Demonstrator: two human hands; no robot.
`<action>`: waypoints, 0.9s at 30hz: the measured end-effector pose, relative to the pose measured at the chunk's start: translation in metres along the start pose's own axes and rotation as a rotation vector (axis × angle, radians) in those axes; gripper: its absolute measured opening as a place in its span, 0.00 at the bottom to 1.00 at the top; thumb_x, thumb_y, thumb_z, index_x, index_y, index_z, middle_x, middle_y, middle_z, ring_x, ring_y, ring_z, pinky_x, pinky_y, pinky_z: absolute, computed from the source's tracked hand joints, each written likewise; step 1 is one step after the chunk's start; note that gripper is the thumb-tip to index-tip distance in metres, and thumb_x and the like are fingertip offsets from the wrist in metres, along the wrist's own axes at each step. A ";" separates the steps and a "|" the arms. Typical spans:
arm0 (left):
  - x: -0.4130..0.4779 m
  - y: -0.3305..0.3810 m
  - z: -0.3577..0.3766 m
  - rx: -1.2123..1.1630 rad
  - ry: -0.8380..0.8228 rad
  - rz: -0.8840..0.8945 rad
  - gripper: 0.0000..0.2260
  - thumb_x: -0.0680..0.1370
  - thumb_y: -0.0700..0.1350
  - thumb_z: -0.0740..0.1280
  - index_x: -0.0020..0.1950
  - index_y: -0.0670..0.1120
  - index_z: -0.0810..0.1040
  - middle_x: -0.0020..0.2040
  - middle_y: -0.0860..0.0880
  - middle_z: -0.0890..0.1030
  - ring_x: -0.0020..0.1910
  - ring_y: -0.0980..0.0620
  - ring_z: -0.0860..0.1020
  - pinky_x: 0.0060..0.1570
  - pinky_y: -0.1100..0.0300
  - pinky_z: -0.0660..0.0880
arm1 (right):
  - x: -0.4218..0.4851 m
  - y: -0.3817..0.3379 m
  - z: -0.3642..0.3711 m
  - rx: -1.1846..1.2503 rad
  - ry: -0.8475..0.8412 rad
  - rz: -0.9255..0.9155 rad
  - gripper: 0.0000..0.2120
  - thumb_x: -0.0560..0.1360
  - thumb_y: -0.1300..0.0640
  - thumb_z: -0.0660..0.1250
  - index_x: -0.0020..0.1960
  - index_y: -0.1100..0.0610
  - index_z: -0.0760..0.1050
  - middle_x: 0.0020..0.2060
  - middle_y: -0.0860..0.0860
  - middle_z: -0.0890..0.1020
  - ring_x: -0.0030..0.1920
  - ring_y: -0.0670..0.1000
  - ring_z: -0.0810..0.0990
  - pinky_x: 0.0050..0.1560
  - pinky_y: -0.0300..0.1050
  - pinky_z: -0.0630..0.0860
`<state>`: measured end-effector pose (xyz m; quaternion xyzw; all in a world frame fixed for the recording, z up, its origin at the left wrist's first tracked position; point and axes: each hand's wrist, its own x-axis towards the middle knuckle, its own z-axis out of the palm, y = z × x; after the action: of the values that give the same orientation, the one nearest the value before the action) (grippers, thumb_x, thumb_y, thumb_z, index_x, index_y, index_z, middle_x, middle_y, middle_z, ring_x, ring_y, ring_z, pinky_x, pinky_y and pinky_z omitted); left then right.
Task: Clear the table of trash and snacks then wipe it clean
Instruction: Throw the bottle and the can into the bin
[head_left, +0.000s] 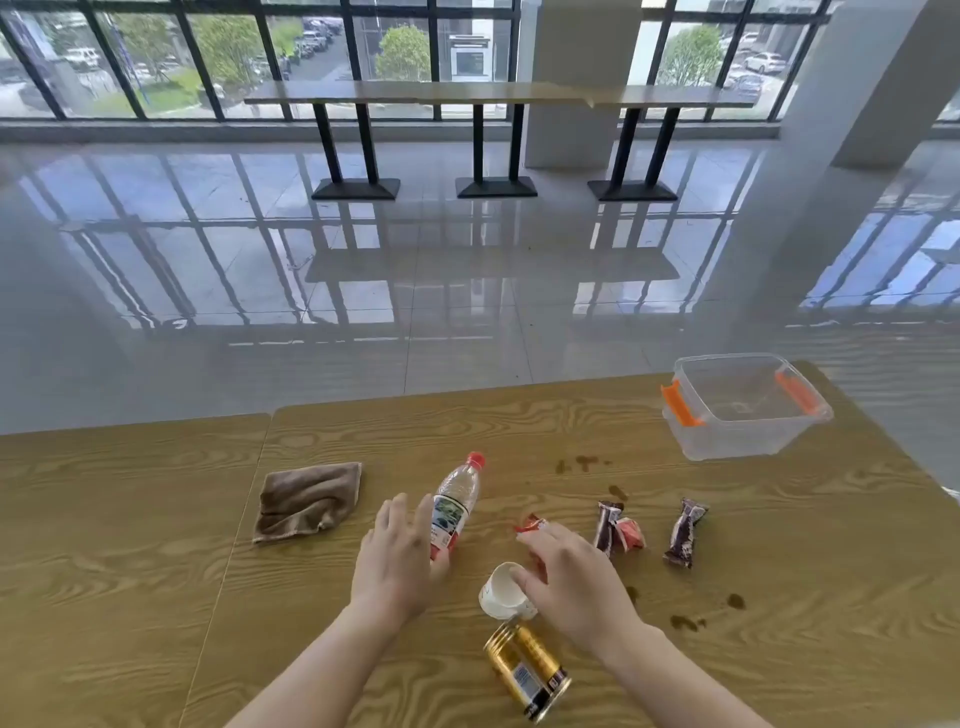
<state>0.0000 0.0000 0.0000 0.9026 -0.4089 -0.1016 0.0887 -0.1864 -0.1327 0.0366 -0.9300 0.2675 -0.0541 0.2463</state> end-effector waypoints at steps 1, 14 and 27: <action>-0.001 0.001 0.004 -0.011 -0.034 -0.006 0.31 0.78 0.56 0.62 0.78 0.49 0.56 0.75 0.41 0.62 0.75 0.42 0.60 0.67 0.48 0.69 | -0.005 0.001 0.005 -0.006 -0.025 0.038 0.18 0.77 0.44 0.66 0.63 0.52 0.75 0.53 0.47 0.79 0.52 0.47 0.77 0.53 0.40 0.75; 0.013 0.010 0.044 0.119 -0.073 0.005 0.26 0.76 0.50 0.64 0.73 0.47 0.62 0.63 0.43 0.74 0.58 0.44 0.74 0.60 0.51 0.71 | -0.051 0.014 0.062 0.014 -0.256 0.306 0.24 0.66 0.36 0.72 0.51 0.48 0.66 0.47 0.44 0.71 0.49 0.47 0.72 0.48 0.40 0.69; 0.013 0.012 0.033 -0.014 -0.035 -0.077 0.34 0.71 0.48 0.69 0.75 0.51 0.60 0.54 0.44 0.76 0.51 0.44 0.73 0.54 0.50 0.70 | -0.062 0.025 0.065 0.011 -0.192 0.314 0.30 0.67 0.40 0.70 0.66 0.49 0.69 0.53 0.46 0.76 0.54 0.49 0.73 0.54 0.42 0.73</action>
<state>-0.0084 -0.0201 -0.0300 0.9150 -0.3748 -0.1235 0.0838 -0.2361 -0.0906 -0.0310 -0.8763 0.3844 0.0723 0.2812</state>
